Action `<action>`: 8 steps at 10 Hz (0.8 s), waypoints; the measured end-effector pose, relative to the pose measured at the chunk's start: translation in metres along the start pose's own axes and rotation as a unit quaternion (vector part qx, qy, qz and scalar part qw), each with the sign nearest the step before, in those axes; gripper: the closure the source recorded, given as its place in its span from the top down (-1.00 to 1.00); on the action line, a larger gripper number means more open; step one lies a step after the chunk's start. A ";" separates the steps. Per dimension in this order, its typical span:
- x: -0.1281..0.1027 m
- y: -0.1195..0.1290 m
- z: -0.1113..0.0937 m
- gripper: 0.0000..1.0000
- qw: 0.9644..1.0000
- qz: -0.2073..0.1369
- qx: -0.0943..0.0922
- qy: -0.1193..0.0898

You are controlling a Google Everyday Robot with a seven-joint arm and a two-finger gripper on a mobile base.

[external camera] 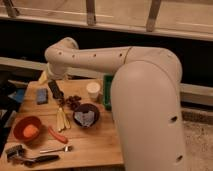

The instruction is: Wipe table surface with sponge

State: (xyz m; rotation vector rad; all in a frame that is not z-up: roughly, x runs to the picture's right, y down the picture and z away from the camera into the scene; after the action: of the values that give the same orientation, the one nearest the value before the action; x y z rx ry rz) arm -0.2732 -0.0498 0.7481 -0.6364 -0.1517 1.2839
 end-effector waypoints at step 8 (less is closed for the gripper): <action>-0.007 0.102 0.072 0.60 0.992 -0.098 -0.069 0.036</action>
State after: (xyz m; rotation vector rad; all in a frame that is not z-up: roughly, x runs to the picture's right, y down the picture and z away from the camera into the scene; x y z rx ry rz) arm -0.3931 -0.0163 0.7555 -0.7668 -0.2399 1.0664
